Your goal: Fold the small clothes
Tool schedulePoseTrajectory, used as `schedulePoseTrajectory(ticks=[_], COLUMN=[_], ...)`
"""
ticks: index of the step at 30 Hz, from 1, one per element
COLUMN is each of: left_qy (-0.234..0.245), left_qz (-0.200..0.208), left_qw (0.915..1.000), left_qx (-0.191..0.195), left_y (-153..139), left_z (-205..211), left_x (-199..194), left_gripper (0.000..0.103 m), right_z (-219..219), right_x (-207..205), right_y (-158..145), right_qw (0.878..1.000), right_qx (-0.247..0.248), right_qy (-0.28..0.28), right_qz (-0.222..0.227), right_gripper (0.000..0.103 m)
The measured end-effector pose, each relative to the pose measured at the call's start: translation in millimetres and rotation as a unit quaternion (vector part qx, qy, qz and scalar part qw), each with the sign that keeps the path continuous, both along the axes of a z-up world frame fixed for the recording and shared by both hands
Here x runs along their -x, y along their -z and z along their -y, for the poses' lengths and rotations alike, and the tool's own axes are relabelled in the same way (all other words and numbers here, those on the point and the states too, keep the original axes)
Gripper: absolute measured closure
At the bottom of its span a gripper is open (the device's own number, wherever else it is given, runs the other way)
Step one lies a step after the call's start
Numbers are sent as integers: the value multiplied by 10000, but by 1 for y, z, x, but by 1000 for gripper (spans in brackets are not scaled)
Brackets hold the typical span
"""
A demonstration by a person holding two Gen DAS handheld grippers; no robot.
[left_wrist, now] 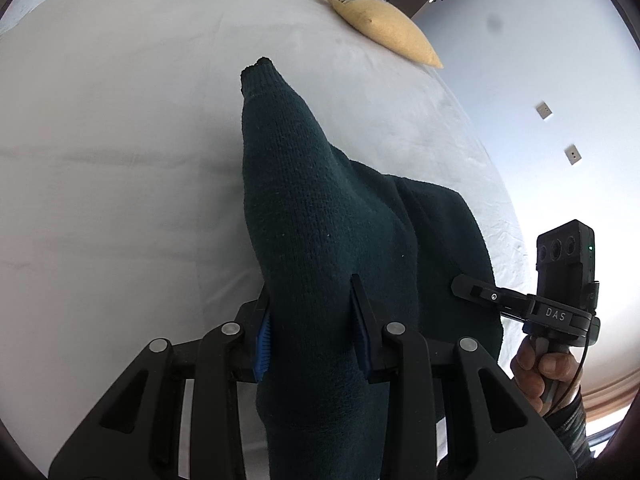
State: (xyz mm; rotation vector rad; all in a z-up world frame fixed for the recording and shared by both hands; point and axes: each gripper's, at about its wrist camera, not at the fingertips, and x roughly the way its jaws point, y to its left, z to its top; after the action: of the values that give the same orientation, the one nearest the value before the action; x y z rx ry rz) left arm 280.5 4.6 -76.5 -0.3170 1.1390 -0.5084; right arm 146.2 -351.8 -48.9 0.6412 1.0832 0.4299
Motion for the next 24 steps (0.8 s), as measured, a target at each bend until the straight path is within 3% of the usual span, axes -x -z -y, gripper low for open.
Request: schedulePoseTrajectory(ticks=[3, 5, 8, 9, 14, 17, 19, 21, 22, 24], left_qy=[-94, -162, -215, -231, -349, -422, -496, -593, -658, -781], left_qz=[-66, -65, -9, 26, 256, 624, 1189, 1758, 2093, 2869], left_qw=[9999, 9998, 9998, 9997, 9989, 9957, 9876, 9752, 9663, 9416], left_qx=[-23, 61, 18, -13, -199, -542, -902, -1207, -1348, -1580], left_y=[23, 29, 32, 35, 43, 28, 5, -21, -35, -66], left_z=[-11, -15, -18, -11, 0, 0, 3, 7, 10, 16], left_x=[0, -5, -2, -2, 8, 27, 46, 66, 78, 108], left_gripper=[69, 63, 56, 55, 47, 47, 45, 34, 23, 15], right_z=[-1, 8, 22, 24, 30, 34, 32, 33, 32, 30], right_x=[0, 2, 6, 8, 17, 27, 28, 38, 43, 58], right_y=[23, 36, 51, 55, 60, 52, 41, 28, 21, 0], right_qw=[9998, 9995, 9987, 9984, 9977, 9978, 9979, 9974, 9963, 9925], right_qx=[135, -68, -187, -252, -457, -333, -105, 135, 301, 676], right_qy=[41, 187, 337, 382, 479, 560, 632, 697, 764, 867], right_qz=[-147, -258, -338, -325, -167, -154, -45, 148, 251, 542], right_gripper=[77, 75, 56, 56, 54, 49, 47, 47, 47, 44])
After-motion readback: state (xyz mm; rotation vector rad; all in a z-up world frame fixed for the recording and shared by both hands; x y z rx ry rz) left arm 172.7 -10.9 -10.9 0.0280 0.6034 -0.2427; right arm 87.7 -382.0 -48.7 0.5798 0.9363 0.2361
